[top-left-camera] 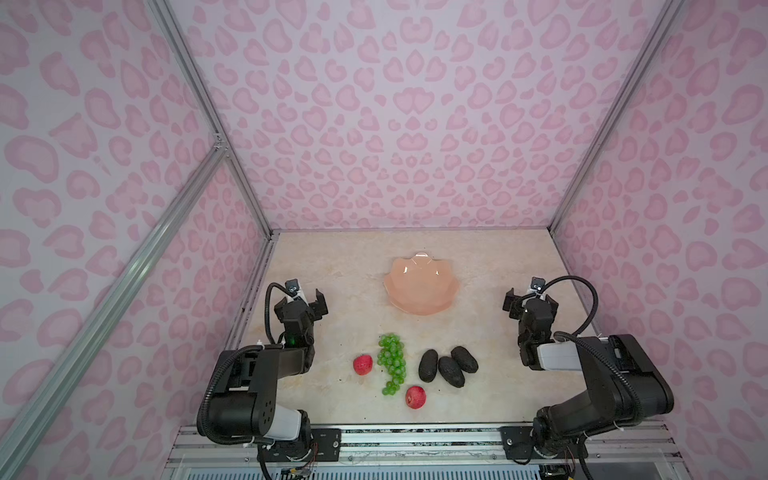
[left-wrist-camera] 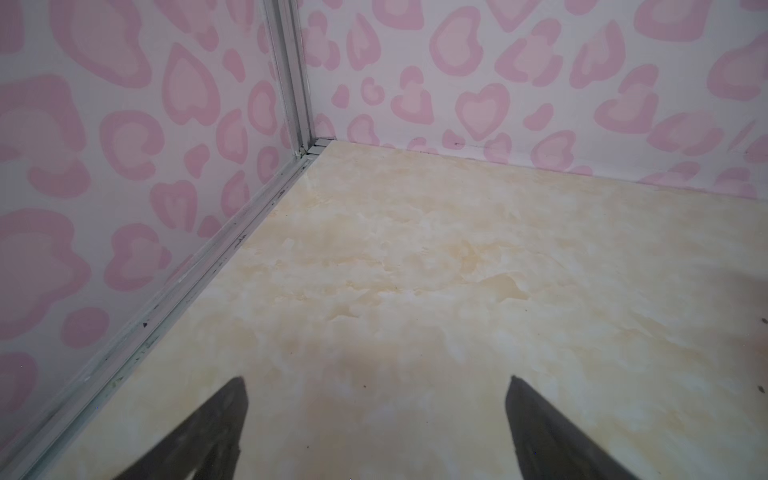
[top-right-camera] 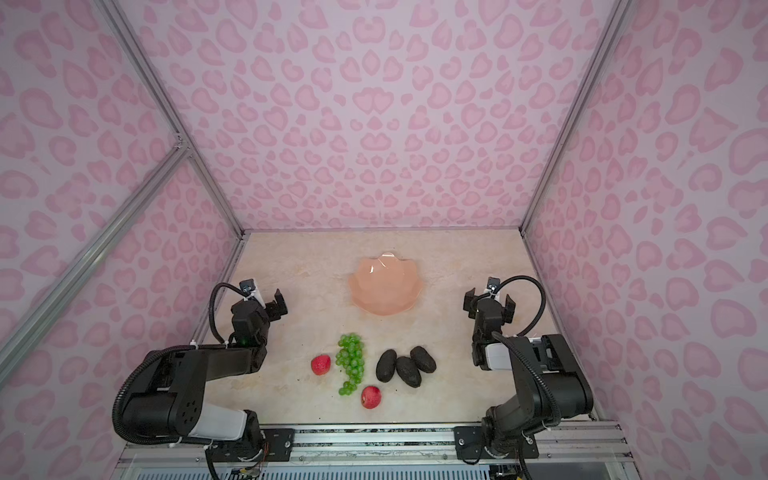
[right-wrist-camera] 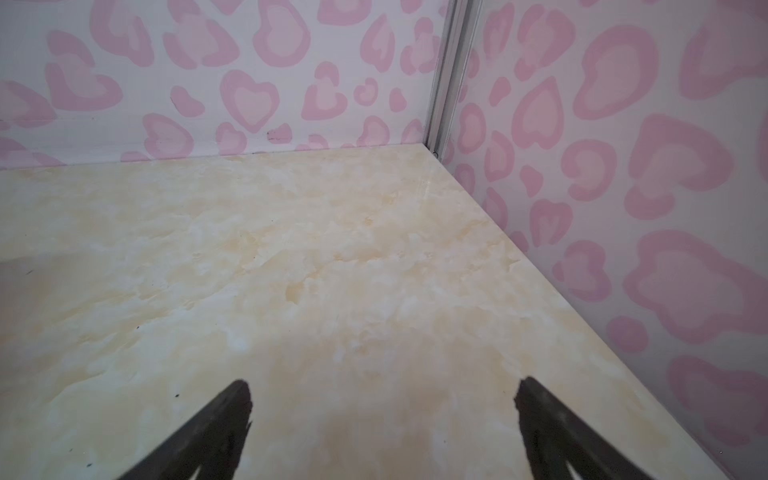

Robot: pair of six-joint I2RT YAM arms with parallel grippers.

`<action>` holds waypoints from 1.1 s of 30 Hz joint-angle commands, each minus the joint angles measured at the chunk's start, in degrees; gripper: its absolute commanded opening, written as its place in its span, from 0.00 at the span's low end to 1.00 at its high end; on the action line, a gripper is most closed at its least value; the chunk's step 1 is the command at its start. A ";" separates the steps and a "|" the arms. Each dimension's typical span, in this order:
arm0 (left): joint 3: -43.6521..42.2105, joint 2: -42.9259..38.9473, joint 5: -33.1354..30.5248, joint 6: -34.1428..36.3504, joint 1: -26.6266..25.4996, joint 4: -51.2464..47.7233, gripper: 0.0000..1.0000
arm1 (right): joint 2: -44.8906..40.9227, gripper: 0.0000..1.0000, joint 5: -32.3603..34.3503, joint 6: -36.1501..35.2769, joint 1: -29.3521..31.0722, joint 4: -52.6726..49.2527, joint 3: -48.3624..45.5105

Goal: Place and organize the fake fruits in the fruit bowl
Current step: 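Raise both grippers from the rest pose toward the table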

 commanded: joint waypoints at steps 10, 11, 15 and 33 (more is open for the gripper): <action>-0.04 -0.10 -0.09 0.24 0.09 2.70 0.98 | 0.29 1.00 0.92 0.45 -0.01 0.15 0.22; -0.07 -0.11 -0.08 0.18 0.09 2.66 0.97 | 0.31 1.00 0.92 0.46 0.03 0.15 0.23; 0.05 -0.01 -0.06 0.26 0.09 2.53 0.97 | 0.31 1.00 0.90 0.46 -0.02 0.11 0.22; 8.19 -6.92 0.04 -1.27 0.07 -19.56 0.98 | -12.88 0.99 -1.24 19.89 -0.71 -40.18 21.57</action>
